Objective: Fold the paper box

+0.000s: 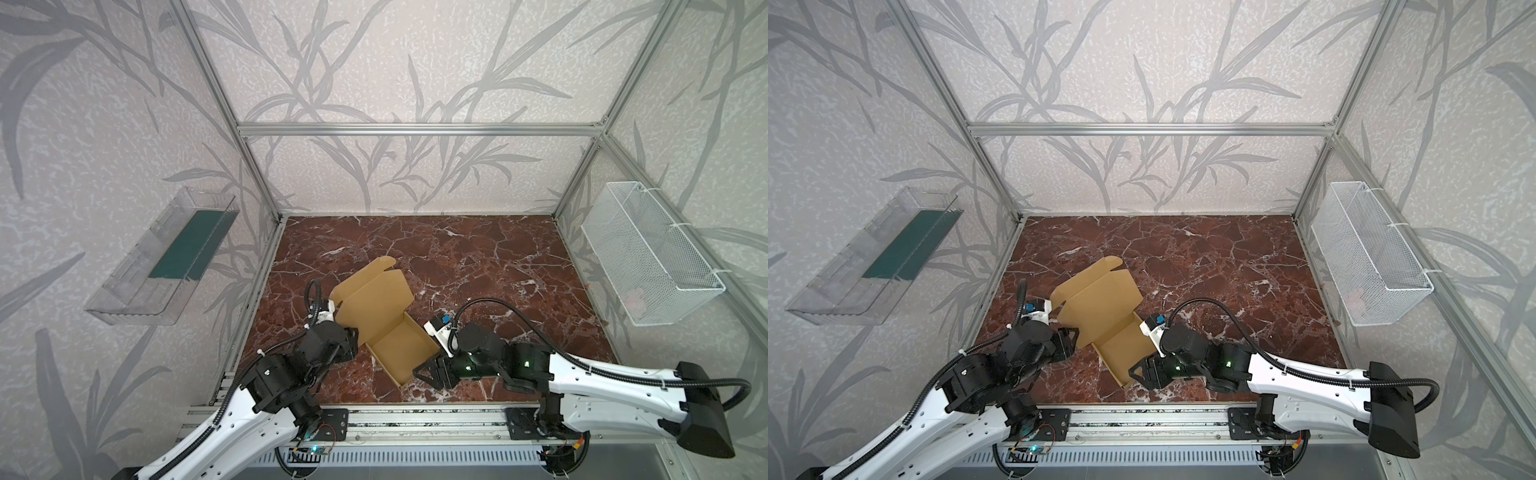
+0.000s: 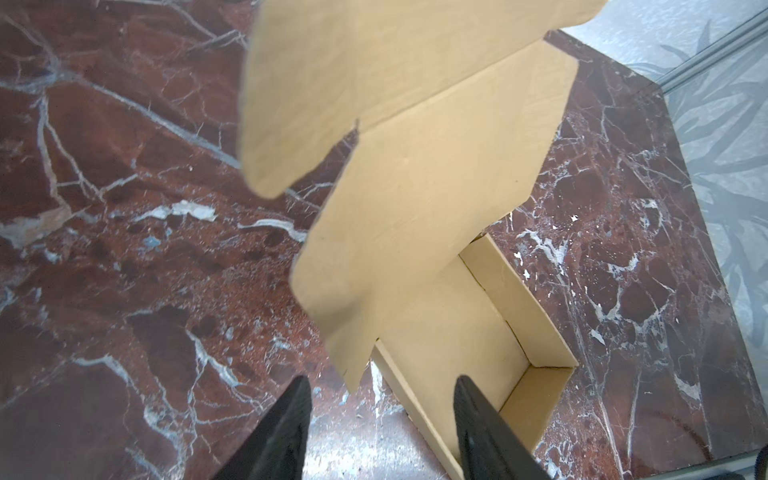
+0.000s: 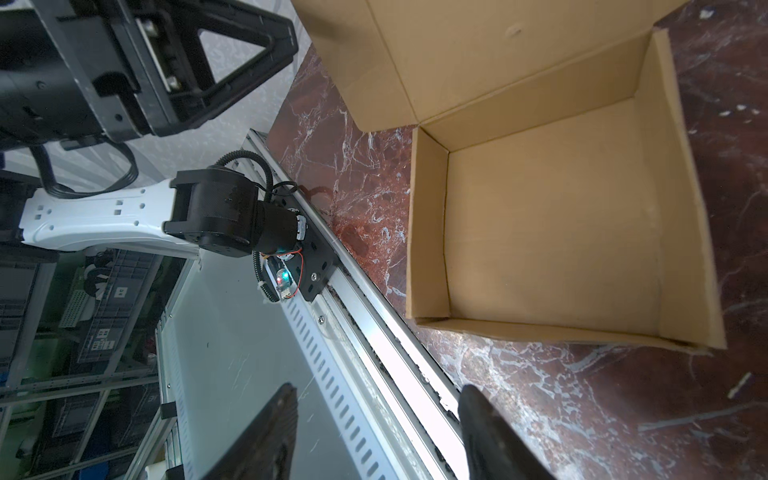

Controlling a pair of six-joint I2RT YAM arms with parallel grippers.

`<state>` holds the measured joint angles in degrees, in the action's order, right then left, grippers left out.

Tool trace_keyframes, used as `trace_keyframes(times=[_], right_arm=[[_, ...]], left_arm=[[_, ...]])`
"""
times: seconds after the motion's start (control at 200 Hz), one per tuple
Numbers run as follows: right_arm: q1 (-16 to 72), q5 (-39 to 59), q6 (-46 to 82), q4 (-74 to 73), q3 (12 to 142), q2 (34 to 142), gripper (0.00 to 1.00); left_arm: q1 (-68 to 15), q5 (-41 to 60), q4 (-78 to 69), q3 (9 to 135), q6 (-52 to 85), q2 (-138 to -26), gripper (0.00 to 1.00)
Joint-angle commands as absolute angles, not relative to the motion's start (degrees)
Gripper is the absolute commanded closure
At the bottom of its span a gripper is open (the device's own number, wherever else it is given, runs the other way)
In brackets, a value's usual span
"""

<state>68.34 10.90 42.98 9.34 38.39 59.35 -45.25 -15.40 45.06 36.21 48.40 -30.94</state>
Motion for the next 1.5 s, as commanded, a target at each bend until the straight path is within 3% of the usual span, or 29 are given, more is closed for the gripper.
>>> trace_keyframes(times=[0.0,0.375,0.58,1.17,1.495], right_arm=[[68.7,8.49,40.63,10.68,37.65,57.1,0.38],[68.64,7.08,38.04,11.53,37.37,54.93,0.37],[68.61,6.92,37.61,10.42,37.35,55.17,0.37],[68.37,6.97,36.98,9.75,36.65,54.49,0.37],[66.44,5.97,37.0,10.39,35.77,53.31,0.36]], left_arm=[[-44.77,-17.29,41.62,34.83,45.93,-30.24,0.48],[-44.38,-18.79,44.4,33.22,45.97,-28.53,0.53],[-44.3,-18.73,40.06,31.08,45.31,-28.0,0.65],[-43.86,-18.84,33.79,28.75,42.65,-28.02,0.81],[-43.7,-17.95,34.08,29.5,42.28,-27.69,1.0]])
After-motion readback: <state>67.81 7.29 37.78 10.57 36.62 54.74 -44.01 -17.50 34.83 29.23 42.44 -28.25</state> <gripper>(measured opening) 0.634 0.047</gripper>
